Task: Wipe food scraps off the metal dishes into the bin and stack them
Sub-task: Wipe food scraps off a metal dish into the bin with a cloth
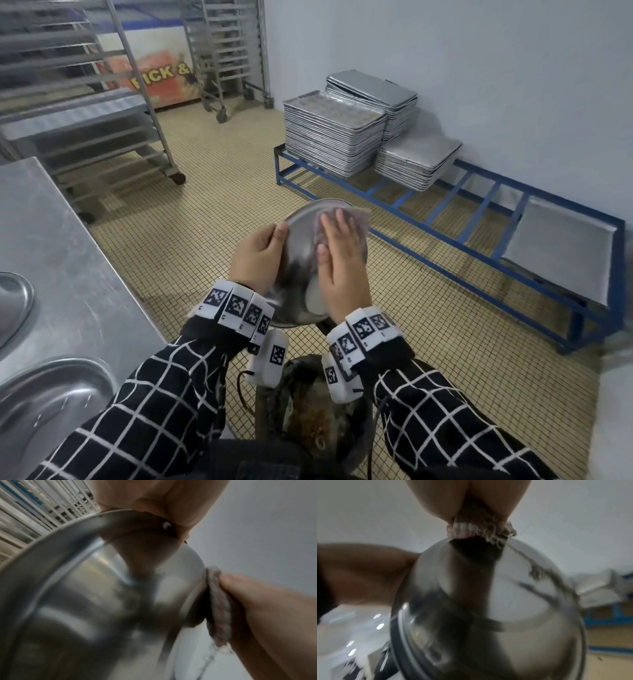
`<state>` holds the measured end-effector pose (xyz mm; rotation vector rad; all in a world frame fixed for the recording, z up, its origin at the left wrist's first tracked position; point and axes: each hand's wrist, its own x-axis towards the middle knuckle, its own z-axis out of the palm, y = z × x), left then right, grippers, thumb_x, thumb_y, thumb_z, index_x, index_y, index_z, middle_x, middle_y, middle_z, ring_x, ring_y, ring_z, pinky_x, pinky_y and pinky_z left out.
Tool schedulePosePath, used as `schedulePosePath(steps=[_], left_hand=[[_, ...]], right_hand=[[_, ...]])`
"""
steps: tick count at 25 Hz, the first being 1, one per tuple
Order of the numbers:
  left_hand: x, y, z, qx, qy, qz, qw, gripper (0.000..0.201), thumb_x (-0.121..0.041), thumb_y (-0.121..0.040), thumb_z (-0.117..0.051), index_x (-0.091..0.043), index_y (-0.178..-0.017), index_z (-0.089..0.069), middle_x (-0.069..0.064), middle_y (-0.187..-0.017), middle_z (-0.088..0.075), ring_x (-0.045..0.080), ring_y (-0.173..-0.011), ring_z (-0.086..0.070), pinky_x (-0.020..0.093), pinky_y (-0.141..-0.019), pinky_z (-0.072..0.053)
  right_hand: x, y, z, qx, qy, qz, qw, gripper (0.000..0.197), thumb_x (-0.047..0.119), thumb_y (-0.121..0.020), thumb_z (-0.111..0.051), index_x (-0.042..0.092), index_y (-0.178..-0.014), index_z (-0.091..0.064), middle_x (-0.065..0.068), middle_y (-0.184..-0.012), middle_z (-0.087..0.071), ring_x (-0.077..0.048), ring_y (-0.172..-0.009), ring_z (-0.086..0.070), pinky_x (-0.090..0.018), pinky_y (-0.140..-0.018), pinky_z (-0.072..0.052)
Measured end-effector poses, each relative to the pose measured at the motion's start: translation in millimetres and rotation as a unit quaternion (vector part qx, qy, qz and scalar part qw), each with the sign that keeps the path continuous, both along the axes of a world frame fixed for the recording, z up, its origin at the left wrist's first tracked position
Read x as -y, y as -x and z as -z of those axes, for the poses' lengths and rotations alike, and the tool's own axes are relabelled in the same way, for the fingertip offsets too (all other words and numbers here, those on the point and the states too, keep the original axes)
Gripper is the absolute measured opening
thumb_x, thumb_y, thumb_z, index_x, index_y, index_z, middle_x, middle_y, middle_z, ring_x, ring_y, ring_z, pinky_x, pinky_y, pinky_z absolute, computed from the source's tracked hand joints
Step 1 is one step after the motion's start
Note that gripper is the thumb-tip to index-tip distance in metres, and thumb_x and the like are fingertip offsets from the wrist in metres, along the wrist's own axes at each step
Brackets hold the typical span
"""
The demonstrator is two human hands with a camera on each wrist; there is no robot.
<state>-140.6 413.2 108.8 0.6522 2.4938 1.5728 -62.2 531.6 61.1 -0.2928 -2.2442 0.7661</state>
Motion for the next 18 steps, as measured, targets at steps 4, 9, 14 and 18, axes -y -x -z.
schedulePosePath(steps=[4,9,14,18], left_hand=[[-3,-6,-1,-0.031,-0.003,0.001,1.0,0.04,-0.041,-0.098,-0.044,-0.01,-0.079,-0.062,0.009,-0.067,-0.062,0.023,-0.062,-0.054,0.037,-0.061,-0.045],[3,-4,6,0.012,-0.017,0.003,1.0,0.045,-0.043,-0.097,-0.043,-0.006,-0.081,-0.062,0.014,-0.068,-0.058,0.022,-0.062,-0.052,0.046,-0.068,-0.049],[12,-1,7,0.118,-0.105,-0.02,0.987,0.032,-0.042,-0.096,-0.047,-0.021,-0.084,-0.068,0.015,-0.089,-0.07,0.031,-0.085,-0.066,0.042,-0.083,-0.053],[16,0,8,0.096,-0.115,0.003,0.989,0.029,-0.037,-0.098,-0.045,-0.019,-0.089,-0.066,0.007,-0.086,-0.068,0.02,-0.08,-0.063,0.034,-0.078,-0.053]], right_hand=[[3,9,-12,-0.004,-0.048,0.07,0.996,0.048,0.033,-0.099,-0.029,0.018,-0.144,-0.039,-0.001,-0.152,-0.035,-0.018,-0.145,-0.02,-0.037,-0.119,-0.012],[-30,0,9,-0.023,0.155,0.127,0.98,0.043,0.033,-0.103,-0.028,0.019,-0.14,-0.043,0.002,-0.144,-0.044,-0.011,-0.133,-0.037,-0.04,-0.109,-0.037],[-45,-33,33,-0.014,0.393,0.185,0.901,0.032,0.04,-0.102,-0.03,0.024,-0.116,-0.053,0.008,-0.105,-0.059,-0.02,-0.106,-0.057,-0.034,-0.087,-0.046],[-58,-39,18,0.002,0.418,0.187,0.889,0.029,0.034,-0.102,-0.035,0.014,-0.111,-0.053,0.01,-0.088,-0.054,-0.014,-0.087,-0.055,-0.02,-0.065,-0.038]])
